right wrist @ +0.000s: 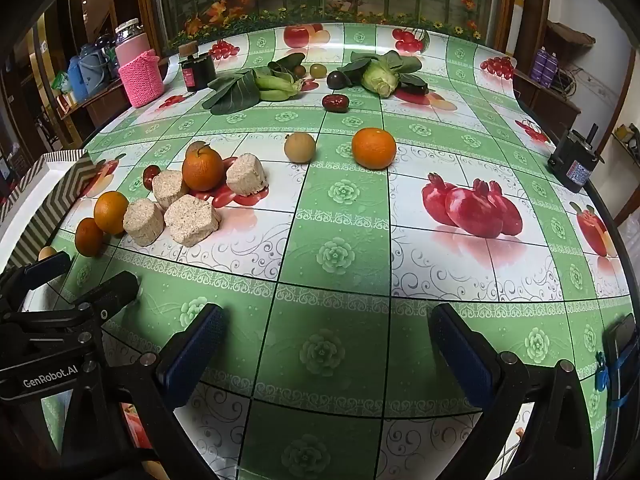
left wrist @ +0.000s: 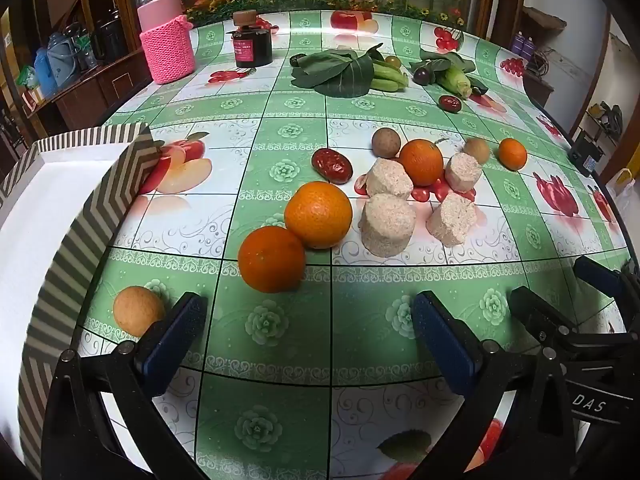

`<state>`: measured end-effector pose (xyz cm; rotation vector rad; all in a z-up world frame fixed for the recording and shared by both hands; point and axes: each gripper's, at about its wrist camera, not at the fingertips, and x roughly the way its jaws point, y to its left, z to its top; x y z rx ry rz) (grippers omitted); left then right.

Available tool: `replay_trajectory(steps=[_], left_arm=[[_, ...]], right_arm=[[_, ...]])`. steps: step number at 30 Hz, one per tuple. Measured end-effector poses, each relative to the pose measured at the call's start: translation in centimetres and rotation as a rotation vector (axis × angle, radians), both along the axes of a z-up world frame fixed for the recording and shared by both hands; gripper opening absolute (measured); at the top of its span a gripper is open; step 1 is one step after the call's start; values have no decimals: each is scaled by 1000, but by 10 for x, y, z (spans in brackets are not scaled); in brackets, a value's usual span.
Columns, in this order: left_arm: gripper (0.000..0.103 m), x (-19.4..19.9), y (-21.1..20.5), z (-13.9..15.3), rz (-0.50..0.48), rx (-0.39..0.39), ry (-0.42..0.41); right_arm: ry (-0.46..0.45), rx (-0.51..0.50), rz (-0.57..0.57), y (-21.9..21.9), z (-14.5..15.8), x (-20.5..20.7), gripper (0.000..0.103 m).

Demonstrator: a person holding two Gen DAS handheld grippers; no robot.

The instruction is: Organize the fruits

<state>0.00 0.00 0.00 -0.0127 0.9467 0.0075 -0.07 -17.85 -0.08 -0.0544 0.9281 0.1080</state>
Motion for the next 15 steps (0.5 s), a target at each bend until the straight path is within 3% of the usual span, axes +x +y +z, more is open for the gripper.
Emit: replay_trajectory(steps=[15], left_arm=[[103,0,0,0,0,-1,0]], right_arm=[[0,1,0,0,0,0,103]])
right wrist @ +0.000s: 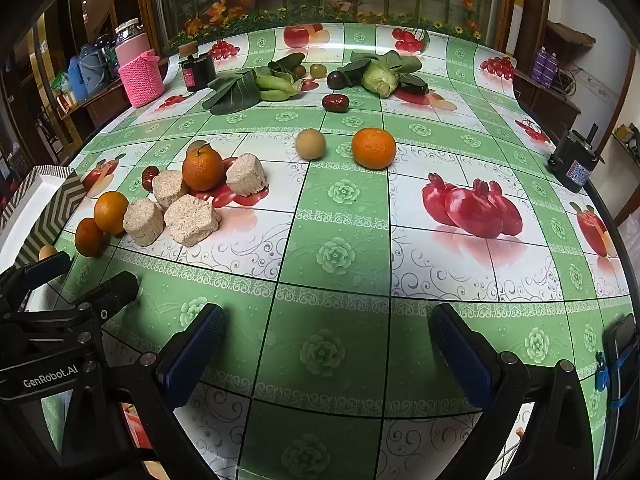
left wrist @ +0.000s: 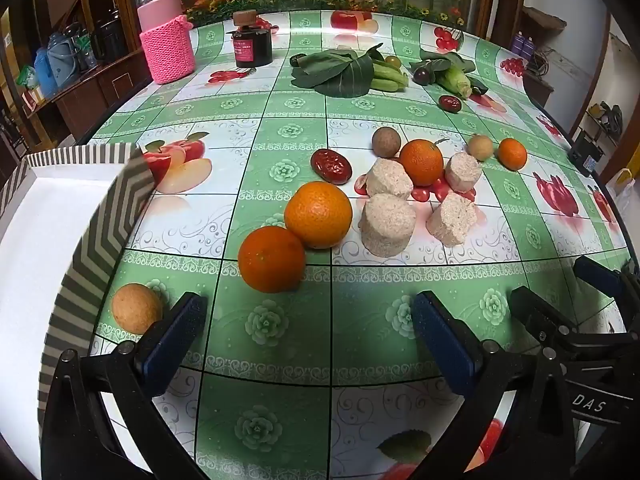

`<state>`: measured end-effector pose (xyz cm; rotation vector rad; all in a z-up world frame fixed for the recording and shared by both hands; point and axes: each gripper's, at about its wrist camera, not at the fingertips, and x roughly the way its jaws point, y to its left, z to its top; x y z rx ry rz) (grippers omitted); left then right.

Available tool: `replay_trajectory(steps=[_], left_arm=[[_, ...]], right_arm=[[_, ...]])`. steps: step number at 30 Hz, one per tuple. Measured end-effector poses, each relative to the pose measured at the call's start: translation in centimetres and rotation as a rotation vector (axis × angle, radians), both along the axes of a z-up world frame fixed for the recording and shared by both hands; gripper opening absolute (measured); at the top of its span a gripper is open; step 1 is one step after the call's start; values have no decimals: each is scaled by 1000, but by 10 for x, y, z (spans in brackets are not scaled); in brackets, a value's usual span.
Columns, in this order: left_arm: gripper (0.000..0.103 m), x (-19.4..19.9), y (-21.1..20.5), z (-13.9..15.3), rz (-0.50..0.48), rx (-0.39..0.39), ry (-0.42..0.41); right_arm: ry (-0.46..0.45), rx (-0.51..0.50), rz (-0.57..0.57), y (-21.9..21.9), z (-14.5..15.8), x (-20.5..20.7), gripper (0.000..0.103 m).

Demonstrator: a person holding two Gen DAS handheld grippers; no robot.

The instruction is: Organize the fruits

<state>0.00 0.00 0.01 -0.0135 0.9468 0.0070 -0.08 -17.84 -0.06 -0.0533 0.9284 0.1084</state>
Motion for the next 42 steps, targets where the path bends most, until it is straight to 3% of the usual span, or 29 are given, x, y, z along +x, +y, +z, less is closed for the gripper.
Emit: replay_trajectory(steps=[32,42], left_arm=[[103,-1,-2,0,21,0,1],[103,3,0,0,-22,-3,34]], right_arm=[[1,0,-6,0,0,0,103],[0,1,-5,1,0,-1,103]])
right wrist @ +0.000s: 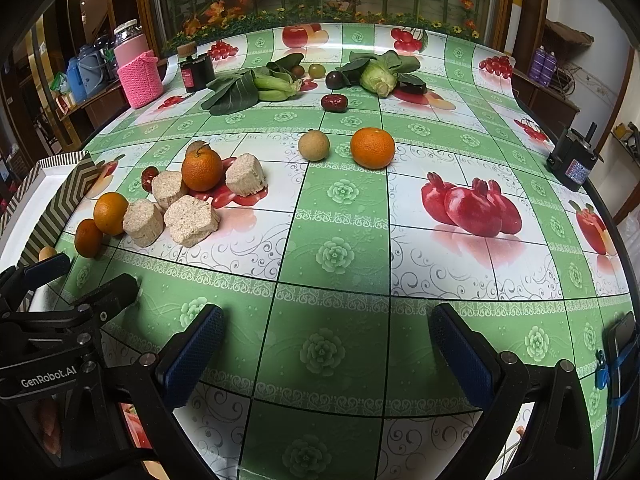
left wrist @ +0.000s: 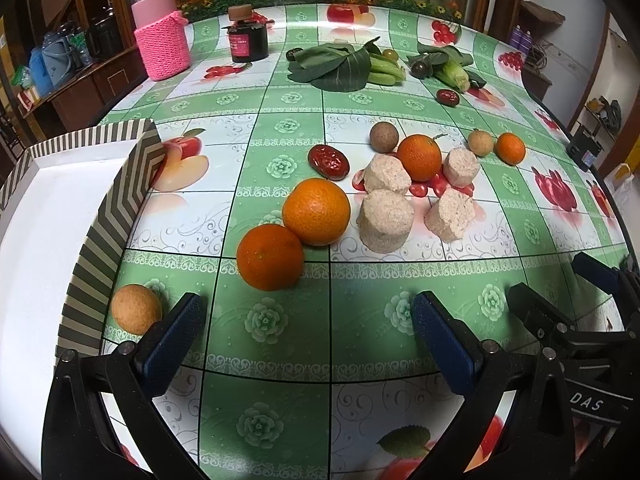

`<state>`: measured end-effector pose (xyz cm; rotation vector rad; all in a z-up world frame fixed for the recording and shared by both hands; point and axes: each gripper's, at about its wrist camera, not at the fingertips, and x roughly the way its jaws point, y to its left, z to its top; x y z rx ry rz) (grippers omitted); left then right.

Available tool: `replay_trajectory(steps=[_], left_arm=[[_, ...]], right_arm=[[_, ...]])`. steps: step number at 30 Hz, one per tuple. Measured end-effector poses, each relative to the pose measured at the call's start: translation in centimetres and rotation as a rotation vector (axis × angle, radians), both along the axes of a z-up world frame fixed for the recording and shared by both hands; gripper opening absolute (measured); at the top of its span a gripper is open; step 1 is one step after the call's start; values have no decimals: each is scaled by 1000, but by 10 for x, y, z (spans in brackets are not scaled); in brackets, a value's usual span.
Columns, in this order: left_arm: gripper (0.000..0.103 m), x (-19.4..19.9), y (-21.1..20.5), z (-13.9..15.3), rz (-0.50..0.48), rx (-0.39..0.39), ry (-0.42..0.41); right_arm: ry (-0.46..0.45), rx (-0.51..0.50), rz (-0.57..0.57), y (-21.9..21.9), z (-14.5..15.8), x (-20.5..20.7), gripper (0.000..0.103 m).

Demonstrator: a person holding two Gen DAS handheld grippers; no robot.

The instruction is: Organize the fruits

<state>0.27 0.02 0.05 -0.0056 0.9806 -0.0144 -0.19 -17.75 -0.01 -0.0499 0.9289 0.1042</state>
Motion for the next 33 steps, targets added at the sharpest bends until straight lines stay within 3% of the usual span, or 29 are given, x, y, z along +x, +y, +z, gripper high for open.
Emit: replay_trajectory(steps=[6,13,18,27,33], left_arm=[[103,-12,-1,7,-34,-35,-15],[103,-28,11,44,-106,-31,-98],[103,-30,22,58,-145,-27,-119],[103,-30,29,65,-206,-39,-136],[103,-27,37,57,-219,-57,-116]], right_arm=[[16,0,27,-5,4,-1,103],[-47,-26,88,-7,34,-13,103],[-39,24,142,-5,43,-12,102],[-60,80,204,12,57,-9,101],[-101,28,229,25,64,-10,101]])
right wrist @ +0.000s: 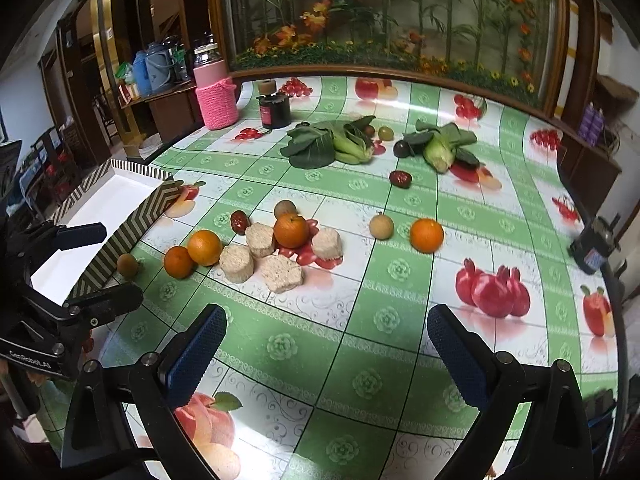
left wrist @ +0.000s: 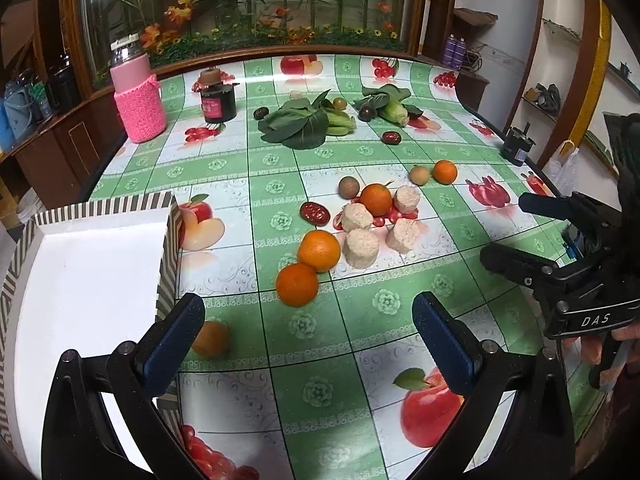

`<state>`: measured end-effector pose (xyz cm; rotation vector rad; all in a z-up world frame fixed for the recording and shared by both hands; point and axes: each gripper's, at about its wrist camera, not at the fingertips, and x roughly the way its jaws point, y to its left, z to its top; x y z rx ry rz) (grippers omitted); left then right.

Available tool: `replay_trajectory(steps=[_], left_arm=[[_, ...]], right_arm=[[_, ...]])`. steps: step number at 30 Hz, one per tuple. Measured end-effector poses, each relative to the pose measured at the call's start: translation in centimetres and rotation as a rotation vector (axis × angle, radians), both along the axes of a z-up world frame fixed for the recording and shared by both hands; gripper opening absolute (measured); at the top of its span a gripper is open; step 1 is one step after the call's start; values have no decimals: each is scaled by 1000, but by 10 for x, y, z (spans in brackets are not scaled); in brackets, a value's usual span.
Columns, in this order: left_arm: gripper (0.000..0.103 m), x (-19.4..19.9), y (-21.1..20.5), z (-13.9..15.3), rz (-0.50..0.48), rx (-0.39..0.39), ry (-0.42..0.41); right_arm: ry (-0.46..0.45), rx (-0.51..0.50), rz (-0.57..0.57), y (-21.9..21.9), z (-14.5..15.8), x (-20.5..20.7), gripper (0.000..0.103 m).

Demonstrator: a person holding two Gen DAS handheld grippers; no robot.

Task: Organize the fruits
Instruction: 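Grasp an orange with the left tool while the right tool grasps a beige square cake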

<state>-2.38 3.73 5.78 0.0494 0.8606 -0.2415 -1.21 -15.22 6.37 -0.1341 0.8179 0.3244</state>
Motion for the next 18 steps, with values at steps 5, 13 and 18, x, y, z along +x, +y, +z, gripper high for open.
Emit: replay_trajectory(steps=[5,13,18], left_arm=[[103,2,5,-4,20,7,3],[103,3,5,-4,10,21,0],[103,6,6,-5,12,21,6]], right_arm=[[-8,-15,8,5,-1,1,102],[3,4,12,7,-5,8,102],[4,-6,32,11,-8,11,101]])
